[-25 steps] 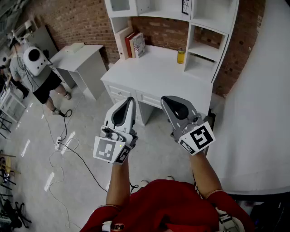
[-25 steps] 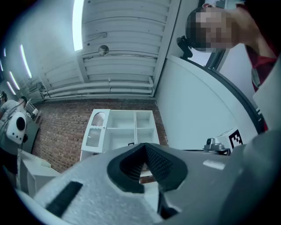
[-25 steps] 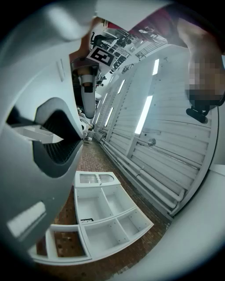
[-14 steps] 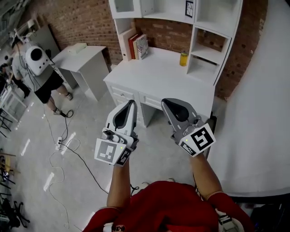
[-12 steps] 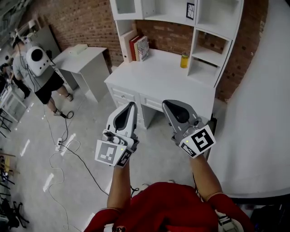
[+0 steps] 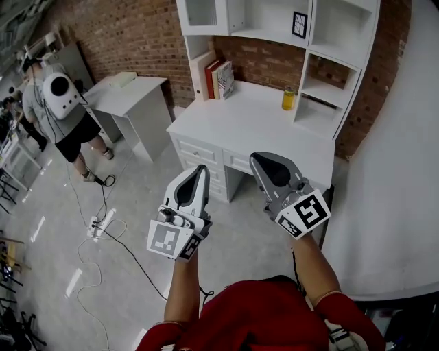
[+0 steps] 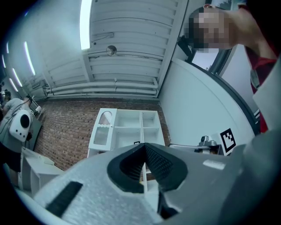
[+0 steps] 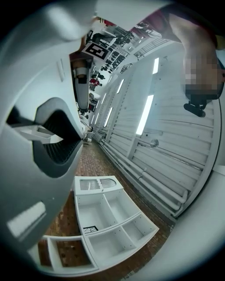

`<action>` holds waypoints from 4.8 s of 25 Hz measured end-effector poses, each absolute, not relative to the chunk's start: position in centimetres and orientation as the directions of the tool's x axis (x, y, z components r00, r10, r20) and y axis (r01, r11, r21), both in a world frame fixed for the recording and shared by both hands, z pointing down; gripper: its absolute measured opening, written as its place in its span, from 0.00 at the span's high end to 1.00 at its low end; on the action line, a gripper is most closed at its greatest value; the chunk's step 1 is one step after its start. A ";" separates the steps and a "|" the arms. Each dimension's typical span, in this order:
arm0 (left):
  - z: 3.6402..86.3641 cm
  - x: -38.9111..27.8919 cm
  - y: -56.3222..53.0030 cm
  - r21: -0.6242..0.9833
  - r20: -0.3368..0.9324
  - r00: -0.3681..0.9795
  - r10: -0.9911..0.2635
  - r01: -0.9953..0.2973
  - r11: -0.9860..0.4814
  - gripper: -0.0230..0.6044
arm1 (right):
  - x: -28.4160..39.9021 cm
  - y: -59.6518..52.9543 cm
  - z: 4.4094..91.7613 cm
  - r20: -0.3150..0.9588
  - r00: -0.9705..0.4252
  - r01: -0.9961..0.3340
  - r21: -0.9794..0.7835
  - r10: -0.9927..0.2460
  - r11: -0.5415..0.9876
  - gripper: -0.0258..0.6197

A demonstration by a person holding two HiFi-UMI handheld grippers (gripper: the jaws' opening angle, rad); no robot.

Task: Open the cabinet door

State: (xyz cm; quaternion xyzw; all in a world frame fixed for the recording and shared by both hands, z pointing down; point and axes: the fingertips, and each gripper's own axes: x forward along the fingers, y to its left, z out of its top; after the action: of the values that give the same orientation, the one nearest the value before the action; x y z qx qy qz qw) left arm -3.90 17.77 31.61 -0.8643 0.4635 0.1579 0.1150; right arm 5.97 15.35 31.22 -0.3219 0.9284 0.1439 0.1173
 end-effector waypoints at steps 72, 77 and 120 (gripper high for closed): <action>0.4 -4.5 -57.7 -0.234 -0.498 0.670 -0.551 -0.715 -0.658 0.96 | 3.3 -53.7 5.1 -0.397 -0.667 -0.745 0.332 -0.631 0.579 0.94; -1.3 -4.3 -59.2 -0.258 -0.504 0.653 -0.566 -0.739 -0.622 0.96 | 3.8 -54.4 3.9 -0.405 -0.652 -0.758 0.334 -0.641 0.560 0.94; -7.3 -3.5 -62.5 -0.290 -0.487 0.608 -0.627 -0.790 -0.541 0.83 | 9.6 -51.7 4.9 -0.401 -0.571 -0.820 0.324 -0.717 0.472 0.94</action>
State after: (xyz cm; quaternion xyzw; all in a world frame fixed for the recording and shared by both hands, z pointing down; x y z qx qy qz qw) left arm -3.49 -62.53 -7.33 -0.8621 0.4107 0.1652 0.2467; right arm 9.57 -51.72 4.93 -0.4512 0.8514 0.2460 0.1051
